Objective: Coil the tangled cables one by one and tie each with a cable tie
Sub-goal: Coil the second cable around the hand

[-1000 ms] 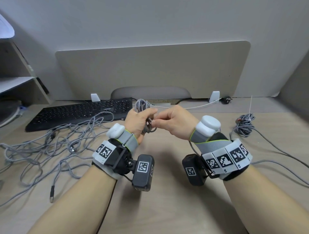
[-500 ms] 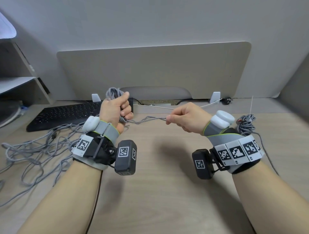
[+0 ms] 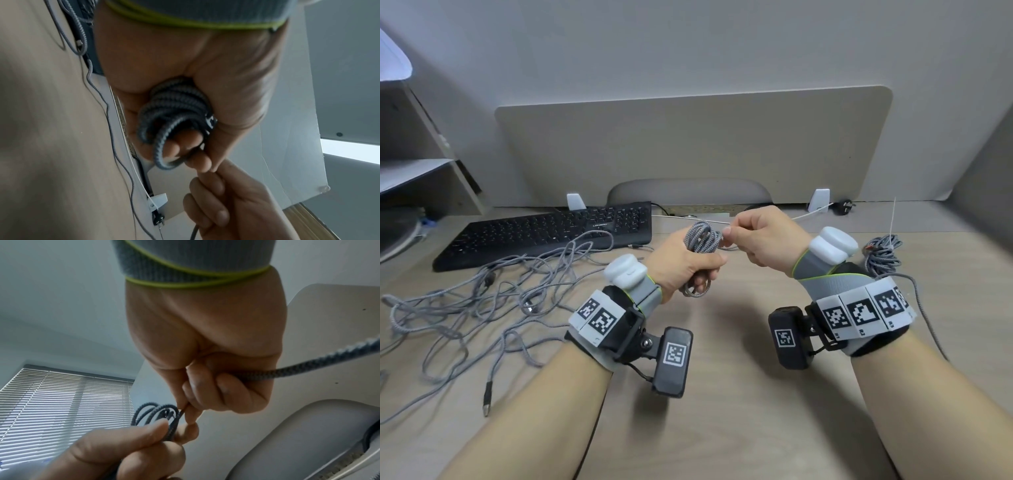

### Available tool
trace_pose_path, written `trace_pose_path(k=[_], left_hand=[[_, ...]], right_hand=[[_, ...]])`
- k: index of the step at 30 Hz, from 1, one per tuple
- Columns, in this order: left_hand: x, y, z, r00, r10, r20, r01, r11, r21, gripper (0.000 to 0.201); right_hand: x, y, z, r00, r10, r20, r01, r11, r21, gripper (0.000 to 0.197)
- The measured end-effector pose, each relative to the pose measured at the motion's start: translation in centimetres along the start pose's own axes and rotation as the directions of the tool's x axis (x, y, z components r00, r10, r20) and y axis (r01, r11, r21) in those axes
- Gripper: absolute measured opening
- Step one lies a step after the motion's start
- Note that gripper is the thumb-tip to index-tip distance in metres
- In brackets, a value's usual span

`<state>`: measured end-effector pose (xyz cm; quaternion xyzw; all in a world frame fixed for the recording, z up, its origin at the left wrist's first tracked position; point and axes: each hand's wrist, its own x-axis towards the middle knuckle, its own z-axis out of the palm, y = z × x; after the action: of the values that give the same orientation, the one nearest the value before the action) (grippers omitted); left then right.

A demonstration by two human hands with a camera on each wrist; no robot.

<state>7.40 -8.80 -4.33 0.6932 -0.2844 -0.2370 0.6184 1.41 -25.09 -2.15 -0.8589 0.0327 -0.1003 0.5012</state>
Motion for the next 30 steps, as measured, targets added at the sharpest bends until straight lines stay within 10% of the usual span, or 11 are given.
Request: trace_pose_path(k=[7,16,30], left_hand=[[0.3,-0.1,-1.5,0.994,0.048,-0.095,-0.040,0.995,0.090,0.025],[1.4,-0.3,-4.3,0.908,-0.038,-0.416,-0.118,0.932,-0.344,0.044],[1.2,-0.9,-0.2,0.962,-0.078,-0.262,-0.022,0.934,-0.358,0.045]], right_hand=[[-0.2,-0.3,0.0,1.000,0.007,0.030,-0.008,0.999,0.038,0.030],[-0.4,-0.4,-0.3,0.999,0.034,0.020,-0.036,0.994,0.099,0.027],[-1.5,-2.0,1.6,0.980,-0.126,0.155,0.130,0.991,-0.015,0.024]])
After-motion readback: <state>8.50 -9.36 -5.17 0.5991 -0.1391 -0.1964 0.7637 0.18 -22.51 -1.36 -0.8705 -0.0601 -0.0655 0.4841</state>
